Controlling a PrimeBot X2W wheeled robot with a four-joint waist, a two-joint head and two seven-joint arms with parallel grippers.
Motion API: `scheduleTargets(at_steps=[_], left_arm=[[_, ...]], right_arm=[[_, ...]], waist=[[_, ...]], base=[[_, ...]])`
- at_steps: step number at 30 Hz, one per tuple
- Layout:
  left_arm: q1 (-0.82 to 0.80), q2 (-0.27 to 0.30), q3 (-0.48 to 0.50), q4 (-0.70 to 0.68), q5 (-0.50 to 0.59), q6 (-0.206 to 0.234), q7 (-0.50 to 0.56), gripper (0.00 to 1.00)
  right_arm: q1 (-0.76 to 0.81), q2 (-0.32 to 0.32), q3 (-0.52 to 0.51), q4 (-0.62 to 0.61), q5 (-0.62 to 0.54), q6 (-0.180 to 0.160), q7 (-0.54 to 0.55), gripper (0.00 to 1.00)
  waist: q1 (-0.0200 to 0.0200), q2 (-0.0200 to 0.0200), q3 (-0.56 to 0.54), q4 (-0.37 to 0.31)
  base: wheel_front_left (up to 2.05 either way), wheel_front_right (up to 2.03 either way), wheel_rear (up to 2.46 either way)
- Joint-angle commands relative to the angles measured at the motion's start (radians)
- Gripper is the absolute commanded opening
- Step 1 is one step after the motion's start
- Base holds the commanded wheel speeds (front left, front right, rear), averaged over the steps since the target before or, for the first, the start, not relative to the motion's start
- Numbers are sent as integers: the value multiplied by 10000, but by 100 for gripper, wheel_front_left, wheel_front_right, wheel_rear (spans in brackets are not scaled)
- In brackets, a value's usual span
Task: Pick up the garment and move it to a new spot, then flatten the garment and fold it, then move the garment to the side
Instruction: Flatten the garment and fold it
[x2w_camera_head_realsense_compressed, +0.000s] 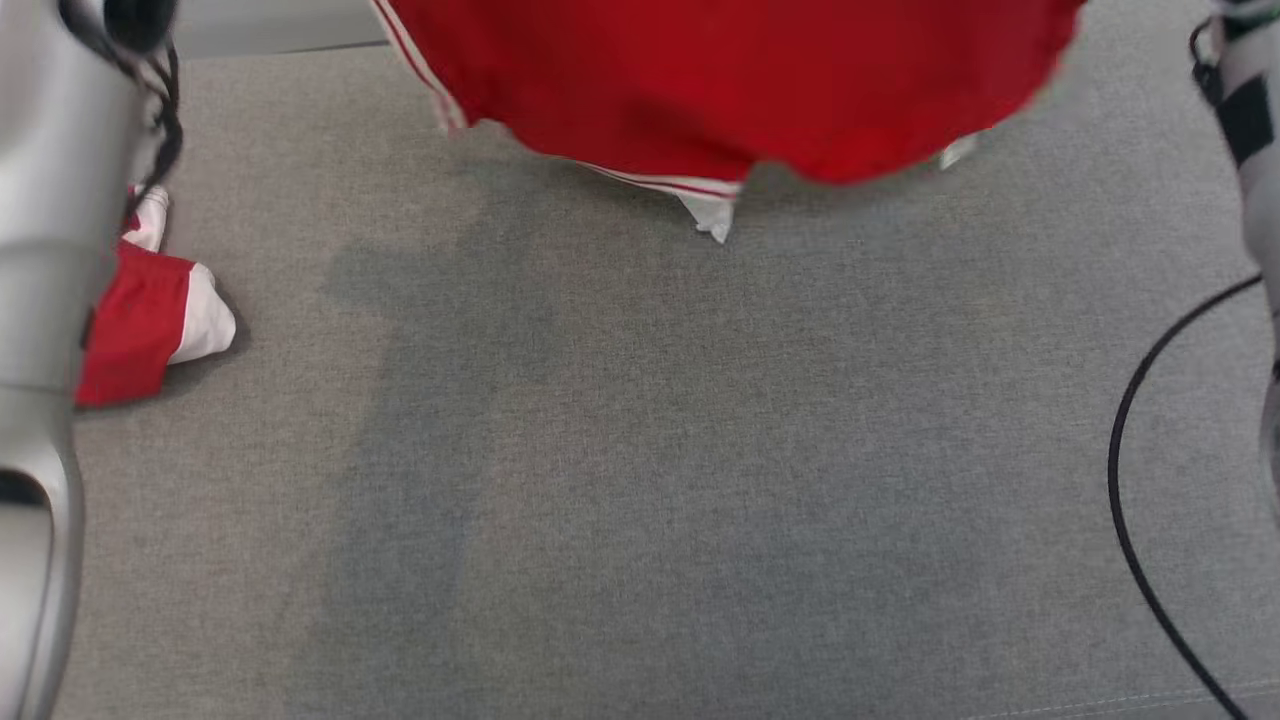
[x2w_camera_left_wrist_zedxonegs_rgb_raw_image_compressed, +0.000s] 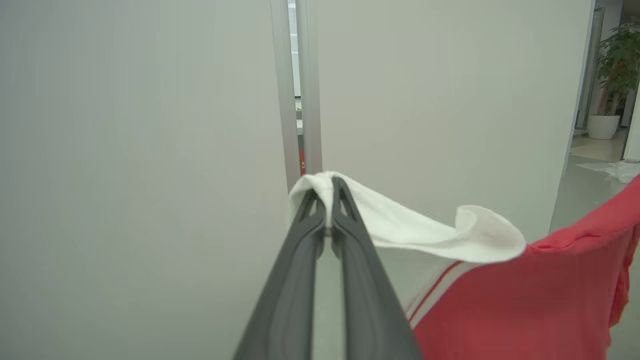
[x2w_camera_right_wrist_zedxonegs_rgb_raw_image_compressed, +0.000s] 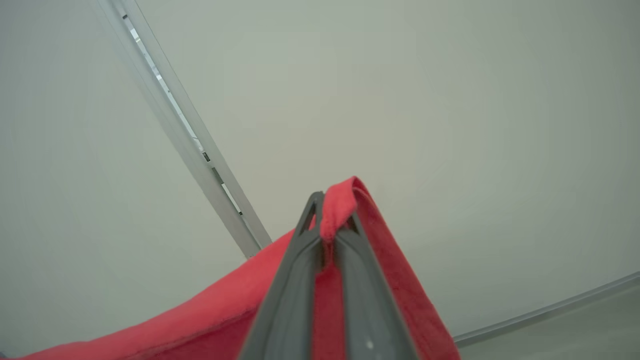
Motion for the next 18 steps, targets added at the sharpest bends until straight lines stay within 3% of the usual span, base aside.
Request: scheduleTargets(at_steps=[1,8,18], left_arm=[[-779,-94,9,286,-110,20,-21,0],[-3741,-496,-336,1604,-177,20,-424,0],[-4848,-777,-1259,2495,-570,22,-887,0]], right_arm=[[-719,-22,-92,327,-112,-1,-134,0],[-3431,-133,50,1809,-950,-1,-702,0],[-4356,-144,298,2891,-1300,-1,-1005,0]], waist=[[-1,0,233,-4],[-1,0,655,-124],[-1,0,1354,-191]], base=[[0,0,0],[0,0,0],[0,0,0]])
